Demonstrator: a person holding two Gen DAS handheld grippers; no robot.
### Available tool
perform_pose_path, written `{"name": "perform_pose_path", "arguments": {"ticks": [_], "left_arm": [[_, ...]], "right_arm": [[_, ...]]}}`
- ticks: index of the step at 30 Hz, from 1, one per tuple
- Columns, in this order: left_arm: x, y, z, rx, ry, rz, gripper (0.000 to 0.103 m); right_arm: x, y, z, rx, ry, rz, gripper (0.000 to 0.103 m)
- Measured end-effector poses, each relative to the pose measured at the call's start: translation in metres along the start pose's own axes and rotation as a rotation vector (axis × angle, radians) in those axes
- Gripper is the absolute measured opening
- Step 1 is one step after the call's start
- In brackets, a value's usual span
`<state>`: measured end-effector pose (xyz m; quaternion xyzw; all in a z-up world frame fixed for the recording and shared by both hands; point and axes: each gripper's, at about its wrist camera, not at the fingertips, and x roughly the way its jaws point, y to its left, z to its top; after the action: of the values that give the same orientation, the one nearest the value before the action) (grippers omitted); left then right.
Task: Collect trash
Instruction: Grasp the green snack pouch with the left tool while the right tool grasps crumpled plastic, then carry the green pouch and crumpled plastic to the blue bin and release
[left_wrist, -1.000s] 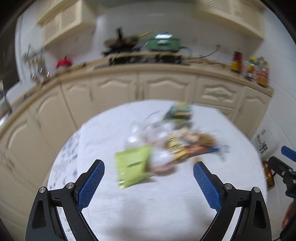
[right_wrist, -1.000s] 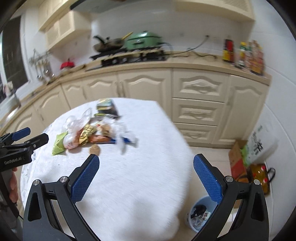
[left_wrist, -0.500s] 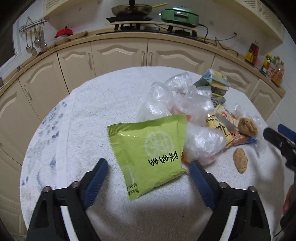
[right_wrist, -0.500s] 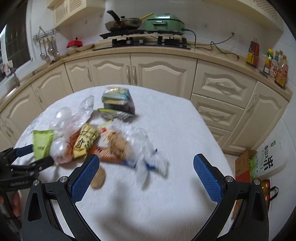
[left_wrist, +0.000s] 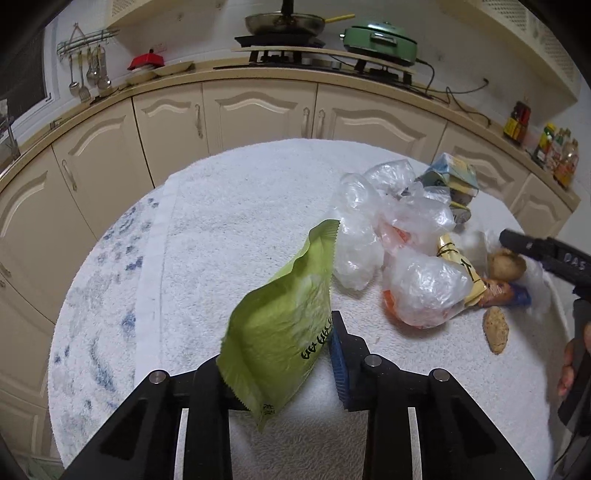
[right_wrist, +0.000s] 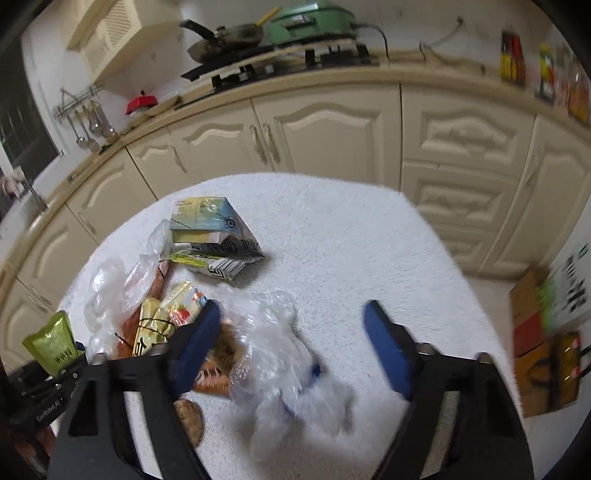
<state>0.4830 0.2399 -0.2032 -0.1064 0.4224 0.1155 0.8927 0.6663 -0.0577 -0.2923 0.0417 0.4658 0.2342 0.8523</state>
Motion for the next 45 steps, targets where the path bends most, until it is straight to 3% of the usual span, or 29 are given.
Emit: {"name": "perform_pose_path", "arguments": {"ticks": [3, 8, 12, 15, 22, 31, 38, 45], "left_arm": [[-0.015, 0.004, -0.003, -0.002, -0.021, -0.004, 0.027], [-0.04, 0.008, -0.01, 0.0, -0.056, -0.012, 0.027], [-0.059, 0.004, -0.02, 0.015, -0.073, -0.025, 0.027], [-0.072, -0.006, -0.028, 0.038, -0.08, -0.042, 0.027], [-0.095, -0.044, -0.046, 0.071, -0.095, -0.084, 0.027], [-0.126, -0.1, -0.058, 0.156, -0.116, -0.172, 0.027], [-0.135, -0.171, -0.06, 0.259, -0.125, -0.215, 0.027], [-0.112, -0.291, -0.069, 0.428, -0.069, -0.301, 0.027]], "right_arm": [[-0.003, 0.002, -0.009, -0.006, 0.007, 0.051, 0.065], [-0.017, 0.021, -0.028, -0.07, 0.013, 0.046, 0.062], [-0.032, 0.031, -0.048, -0.096, -0.005, 0.053, 0.037], [-0.044, 0.03, -0.061, -0.086, -0.03, 0.059, 0.025], [-0.059, 0.02, -0.091, -0.071, -0.019, 0.058, 0.024], [-0.122, -0.004, -0.106, -0.022, -0.174, 0.12, 0.02], [-0.173, -0.053, -0.125, 0.05, -0.263, 0.121, 0.02], [-0.217, -0.141, -0.161, 0.178, -0.327, 0.042, 0.02]]}}
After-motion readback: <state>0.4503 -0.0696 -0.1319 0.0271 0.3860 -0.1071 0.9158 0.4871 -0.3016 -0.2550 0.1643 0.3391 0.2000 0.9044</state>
